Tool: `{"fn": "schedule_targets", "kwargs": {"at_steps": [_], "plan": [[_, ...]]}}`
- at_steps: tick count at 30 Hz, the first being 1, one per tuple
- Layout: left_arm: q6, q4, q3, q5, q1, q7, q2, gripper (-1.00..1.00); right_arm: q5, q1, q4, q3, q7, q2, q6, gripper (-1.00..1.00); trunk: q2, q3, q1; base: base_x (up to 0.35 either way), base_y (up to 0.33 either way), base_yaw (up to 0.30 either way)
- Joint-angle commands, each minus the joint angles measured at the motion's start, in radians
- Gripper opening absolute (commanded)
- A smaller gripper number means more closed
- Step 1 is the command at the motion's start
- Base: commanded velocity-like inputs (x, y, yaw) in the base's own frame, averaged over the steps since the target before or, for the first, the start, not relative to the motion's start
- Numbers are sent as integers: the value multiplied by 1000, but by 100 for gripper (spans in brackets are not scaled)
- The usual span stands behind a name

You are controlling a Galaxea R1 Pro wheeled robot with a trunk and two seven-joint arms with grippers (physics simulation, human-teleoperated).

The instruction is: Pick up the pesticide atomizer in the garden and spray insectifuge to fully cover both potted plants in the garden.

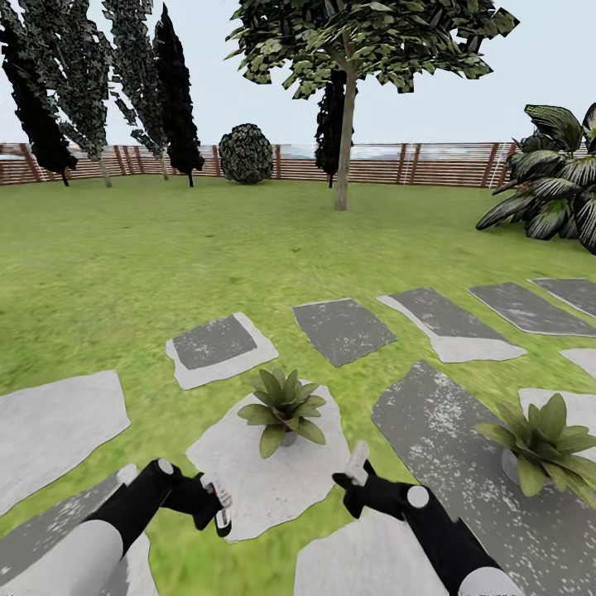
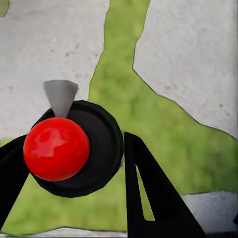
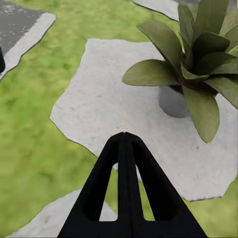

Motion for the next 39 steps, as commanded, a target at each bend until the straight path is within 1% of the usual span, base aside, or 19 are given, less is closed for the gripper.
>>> {"fn": "schedule_targets", "kwargs": {"at_steps": [1, 2, 5, 8, 11, 14, 16, 19, 20, 23, 24, 25, 27, 31, 37, 39], "plan": [[13, -3, -15, 2, 0, -4, 1, -100, 11, -1, -4, 1, 2, 0, -3, -100, 0, -1, 0, 0, 0, 0], [22, -3, -53, 2, 2, -4, 1, -100, 11, -1, -13, 2, 16, 4, 6, -100, 0, -1, 0, 0, 0, 0], [28, -3, -82, 3, 3, -4, 0, -100, 11, -1, -29, 3, 52, 7, 12, -100, 0, -1, 0, 0, 0, 0], [30, 1, -88, 3, 3, -4, -7, -100, 10, -1, -61, 3, 75, 10, 16, -100, 0, -1, 0, 0, 0, 0], [30, 4, -90, 4, 4, -4, -13, -100, 9, -1, -82, 4, 98, 14, 44, -100, 0, -1, 0, 0, 0, 0], [31, 2, -91, 2, 3, -4, -15, -100, 10, -1, -97, 5, 150, 30, 77, -100, 0, -1, 0, 0, 0, 0], [40, -1, -92, 2, 3, -4, -19, -100, 10, -1, -101, 5, 163, 38, 85, -100, 0, -1, 0, 0, 0, 0], [66, -3, -93, 1, 2, -3, -31, -100, 11, -2, -107, 7, 169, 44, 89, -100, 0, -1, 0, 0, 0, 0], [73, -4, -93, 1, 1, -3, -35, -100, 11, -2, -112, 15, 169, 45, 92, -100, 0, -1, 0, 0, 0, 0], [83, -5, -95, -4, 0, -1, -56, -100, 9, -3, -136, 90, 170, 46, 131, -100, 0, -1, 0, 0, 0, 0], [84, -5, -97, -13, 0, 0, -62, -100, 9, -3, -145, 112, 170, 47, 146, -100, 0, -1, 0, 0, 0, 0], [87, -5, -98, -34, 0, 1, -68, -100, 8, -3, -162, 135, 170, 47, 166, -100, 0, -1, 0, 0, 0, 0], [89, -5, -98, -64, 0, 2, -73, -100, 6, -2, -189, 153, 170, 47, 187, -100, 0, -1, 0, 0, 0, 0], [90, -6, -98, -68, -1, 0, -79, -100, 5, -3, -198, 159, 170, 48, 193, -100, 0, -1, 0, 0, 0, 0], [83, -6, -98, -65, -6, -4, -125, -100, 5, -3, -198, 160, 172, 48, 194, -100, 0, -1, 0, 0, 0, 0], [80, -6, -97, -64, -8, -5, -134, -100, 5, -3, -198, 160, 172, 48, 194, -100, 0, -1, 0, 0, 0, 0]]}}
